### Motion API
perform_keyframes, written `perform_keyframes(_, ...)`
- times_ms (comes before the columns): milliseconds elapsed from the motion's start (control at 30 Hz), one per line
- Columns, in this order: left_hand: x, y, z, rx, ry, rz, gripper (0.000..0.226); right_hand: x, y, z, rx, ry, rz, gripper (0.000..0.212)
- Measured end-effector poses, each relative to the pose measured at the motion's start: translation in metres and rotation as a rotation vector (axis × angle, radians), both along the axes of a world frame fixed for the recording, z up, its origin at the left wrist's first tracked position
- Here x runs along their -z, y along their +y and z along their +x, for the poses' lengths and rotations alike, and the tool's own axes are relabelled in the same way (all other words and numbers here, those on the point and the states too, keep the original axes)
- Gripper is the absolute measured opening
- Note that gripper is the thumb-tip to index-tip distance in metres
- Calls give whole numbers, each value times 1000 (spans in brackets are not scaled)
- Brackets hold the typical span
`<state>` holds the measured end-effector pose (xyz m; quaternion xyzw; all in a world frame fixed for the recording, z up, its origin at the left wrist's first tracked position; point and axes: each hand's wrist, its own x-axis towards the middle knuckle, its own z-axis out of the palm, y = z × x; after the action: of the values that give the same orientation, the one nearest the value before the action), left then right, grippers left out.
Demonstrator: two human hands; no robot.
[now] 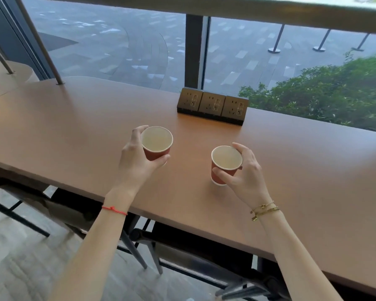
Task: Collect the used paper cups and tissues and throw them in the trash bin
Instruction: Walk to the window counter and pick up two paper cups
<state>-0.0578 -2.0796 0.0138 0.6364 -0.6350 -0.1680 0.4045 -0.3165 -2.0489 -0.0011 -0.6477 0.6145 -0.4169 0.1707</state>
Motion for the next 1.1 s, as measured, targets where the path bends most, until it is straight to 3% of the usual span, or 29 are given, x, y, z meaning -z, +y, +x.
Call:
perform_keyframes(633, 17, 196, -138, 408, 96, 72, 82, 4, 231, -131, 253, 4, 37, 75)
perform_keyframes(1100, 42, 300, -175, 719, 74, 109, 80, 35, 410, -139, 607, -43, 111, 77)
